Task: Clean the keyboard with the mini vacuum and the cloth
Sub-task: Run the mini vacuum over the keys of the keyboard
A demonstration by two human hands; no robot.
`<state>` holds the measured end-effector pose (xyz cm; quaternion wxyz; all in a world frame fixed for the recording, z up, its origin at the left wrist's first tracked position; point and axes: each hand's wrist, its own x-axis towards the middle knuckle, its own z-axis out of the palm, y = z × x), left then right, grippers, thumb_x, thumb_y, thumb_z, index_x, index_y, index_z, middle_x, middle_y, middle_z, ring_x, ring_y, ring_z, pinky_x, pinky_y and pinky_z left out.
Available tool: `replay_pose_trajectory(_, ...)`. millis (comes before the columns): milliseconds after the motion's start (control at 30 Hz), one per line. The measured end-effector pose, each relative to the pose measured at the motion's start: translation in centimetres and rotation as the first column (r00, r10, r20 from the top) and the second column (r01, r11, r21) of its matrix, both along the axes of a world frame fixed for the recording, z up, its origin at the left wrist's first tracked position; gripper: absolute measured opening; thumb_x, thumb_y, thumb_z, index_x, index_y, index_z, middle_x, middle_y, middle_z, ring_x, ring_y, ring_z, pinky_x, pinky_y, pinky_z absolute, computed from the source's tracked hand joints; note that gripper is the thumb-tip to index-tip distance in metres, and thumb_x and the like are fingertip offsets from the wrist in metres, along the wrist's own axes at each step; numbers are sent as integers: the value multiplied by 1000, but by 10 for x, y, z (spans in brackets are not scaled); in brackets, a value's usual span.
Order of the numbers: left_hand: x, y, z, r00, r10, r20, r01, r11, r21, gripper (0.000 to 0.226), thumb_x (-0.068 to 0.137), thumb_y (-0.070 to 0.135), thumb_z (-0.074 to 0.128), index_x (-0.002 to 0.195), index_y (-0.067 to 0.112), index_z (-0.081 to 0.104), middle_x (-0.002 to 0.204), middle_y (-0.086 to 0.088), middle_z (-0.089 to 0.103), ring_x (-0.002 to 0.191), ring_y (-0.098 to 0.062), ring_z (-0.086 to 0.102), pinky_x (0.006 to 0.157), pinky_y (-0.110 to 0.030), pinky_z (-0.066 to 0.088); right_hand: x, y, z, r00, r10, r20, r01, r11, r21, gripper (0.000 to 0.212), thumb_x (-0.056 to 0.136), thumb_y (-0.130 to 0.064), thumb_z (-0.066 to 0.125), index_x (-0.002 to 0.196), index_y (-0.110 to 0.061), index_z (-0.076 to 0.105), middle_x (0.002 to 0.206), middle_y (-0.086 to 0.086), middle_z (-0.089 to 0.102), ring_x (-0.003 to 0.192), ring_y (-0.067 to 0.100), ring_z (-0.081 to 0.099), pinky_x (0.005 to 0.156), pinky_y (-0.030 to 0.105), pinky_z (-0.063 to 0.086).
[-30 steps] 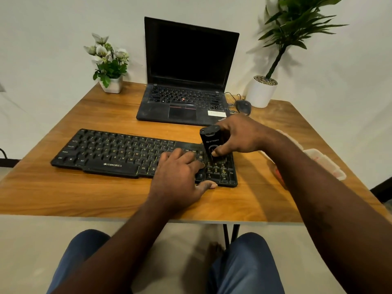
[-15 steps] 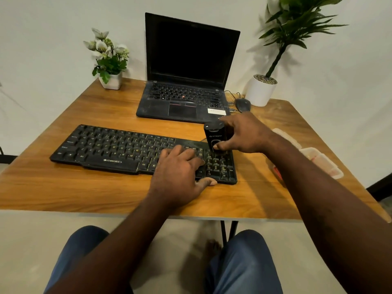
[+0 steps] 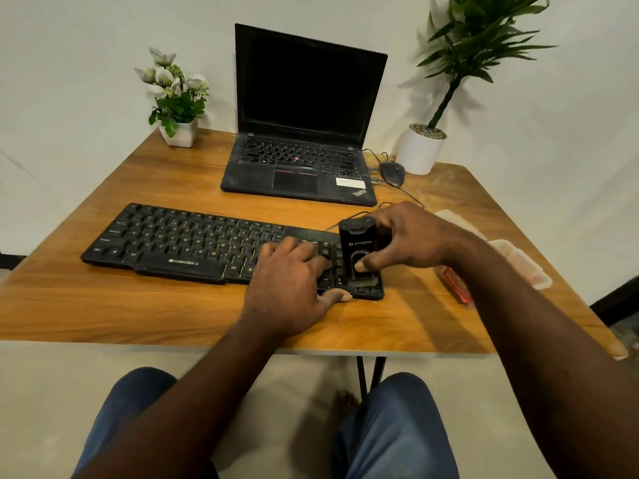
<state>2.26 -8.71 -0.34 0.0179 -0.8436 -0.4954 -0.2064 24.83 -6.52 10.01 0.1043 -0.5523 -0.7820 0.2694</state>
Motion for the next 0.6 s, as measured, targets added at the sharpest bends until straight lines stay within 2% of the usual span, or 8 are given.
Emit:
replay_pose_trajectory(67, -1, -1, 0, 1000, 2, -3, -2, 1000, 8, 74, 85, 84, 44, 130, 30, 67, 123, 7, 62, 118, -17, 47, 101, -42, 36, 9, 7, 8, 995, -80, -58, 84, 994, 70, 40, 77, -27, 89, 111, -19, 71, 100, -5, 76, 93, 11, 73, 84, 38, 61)
replay_pose_trajectory(133, -1, -2, 2, 1000, 3, -4, -3, 1000, 12, 74, 85, 84, 43, 129, 30, 67, 122, 7, 62, 118, -17, 46, 101, -42, 35, 15, 15, 9, 980, -176, -98, 191, 964, 183, 45, 78, -25, 89, 118, -18, 70, 103, -7, 74, 95, 13, 71, 79, 30, 59)
replay_pose_trajectory(200, -1, -2, 3, 1000, -2, -3, 2, 1000, 4, 73, 86, 84, 44, 130, 31, 66, 124, 8, 61, 119, -17, 46, 103, -41, 34, 14, 24, 6, 973, -210, -97, 228, 943, 242, 50, 78, -23, 89, 123, -19, 68, 103, -7, 71, 97, 13, 69, 77, 24, 55)
replay_pose_trajectory(267, 0, -2, 3, 1000, -5, -4, 5, 1000, 0, 73, 86, 84, 44, 132, 32, 65, 126, 8, 60, 120, -16, 45, 103, -41, 34, 9, 30, -1, 976, -204, -70, 215, 945, 245, 50, 78, -23, 89, 123, -19, 68, 102, -8, 69, 97, 11, 68, 76, 21, 54)
replay_pose_trajectory(400, -1, -2, 3, 1000, -1, 0, 1, 1000, 1, 73, 86, 85, 44, 131, 32, 65, 127, 8, 61, 120, -16, 45, 103, -42, 35, 4, 32, -13, 984, -178, 16, 169, 958, 230, 47, 77, -27, 90, 120, -22, 71, 104, -11, 74, 95, 4, 69, 81, 27, 58)
replay_pose_trajectory(500, 0, -2, 3, 1000, -1, -4, 1, 1000, 0, 73, 86, 84, 44, 133, 31, 65, 128, 8, 60, 121, -16, 44, 103, -41, 34, 5, 23, -10, 990, -137, 45, 127, 976, 176, 43, 76, -27, 90, 115, -23, 72, 100, -13, 73, 92, 3, 69, 73, 22, 53)
replay_pose_trajectory(600, 0, -2, 3, 1000, -1, 4, 1, 1000, -1, 73, 86, 83, 46, 132, 31, 66, 126, 8, 61, 120, -16, 45, 103, -41, 34, 0, -1, -7, 995, -83, 52, 76, 990, 120, 39, 75, -26, 89, 108, -34, 69, 94, -14, 72, 87, 2, 68, 69, 21, 53)
